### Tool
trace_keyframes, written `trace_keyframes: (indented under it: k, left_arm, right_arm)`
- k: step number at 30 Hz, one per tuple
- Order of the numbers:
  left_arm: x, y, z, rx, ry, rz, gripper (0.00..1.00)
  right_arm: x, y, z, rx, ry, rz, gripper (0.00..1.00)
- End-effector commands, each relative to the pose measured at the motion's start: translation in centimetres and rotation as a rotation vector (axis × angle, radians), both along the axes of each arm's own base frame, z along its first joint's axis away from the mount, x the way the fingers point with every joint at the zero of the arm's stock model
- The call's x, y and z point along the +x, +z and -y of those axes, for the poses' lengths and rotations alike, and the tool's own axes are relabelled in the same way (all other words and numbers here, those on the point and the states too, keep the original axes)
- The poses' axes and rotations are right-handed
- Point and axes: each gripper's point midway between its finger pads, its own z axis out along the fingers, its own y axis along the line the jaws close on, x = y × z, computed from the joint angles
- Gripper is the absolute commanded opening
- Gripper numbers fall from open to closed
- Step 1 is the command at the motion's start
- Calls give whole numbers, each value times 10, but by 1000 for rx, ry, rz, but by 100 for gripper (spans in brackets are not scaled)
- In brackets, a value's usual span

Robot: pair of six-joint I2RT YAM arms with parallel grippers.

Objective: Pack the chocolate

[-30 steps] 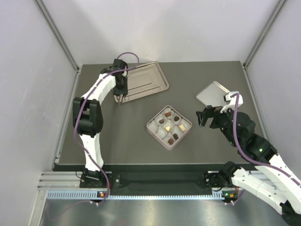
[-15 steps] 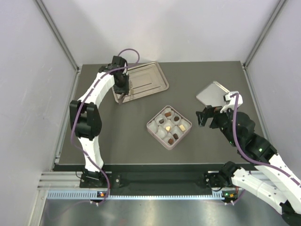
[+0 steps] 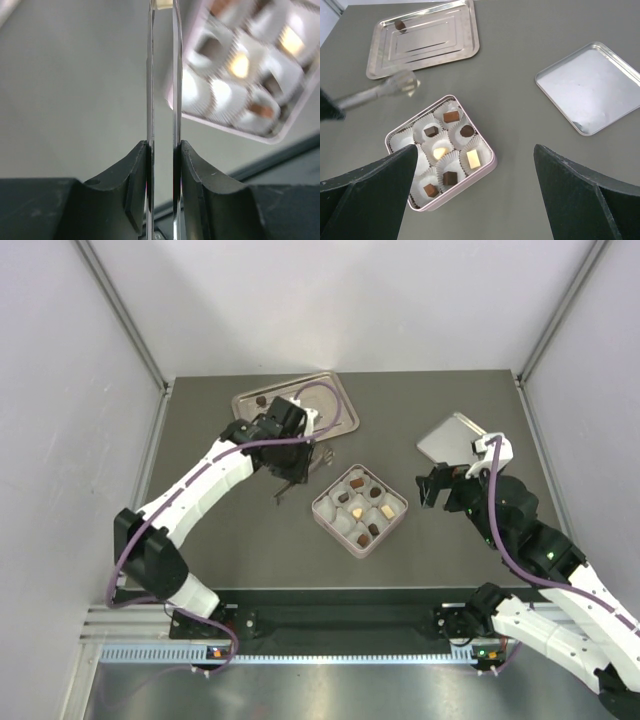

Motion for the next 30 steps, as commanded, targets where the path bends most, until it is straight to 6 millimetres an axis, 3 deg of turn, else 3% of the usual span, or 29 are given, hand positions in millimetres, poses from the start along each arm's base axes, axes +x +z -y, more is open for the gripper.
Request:
trace_keyframes:
  k: [1,7,17,23,30]
  left_arm:
    - [-31,26,13,-78,-54,27,33]
    - [-72,33,27,-167,-158,-18,34]
    - [-121,8,28,-142,-241,-140,35]
    - [-132,-8,22,-98,-236,-184,35]
    - [-126,-17,21,-61,-214,-172,36]
  right_arm:
    - [2,28,9,38,-41,59,100]
    - [0,24,9,39,-41,46,100]
    - [-6,32,15,47,-47,53,100]
    - [-10,35,18,59,-49,59,100]
    - [-13,37,23,65,-59,62,100]
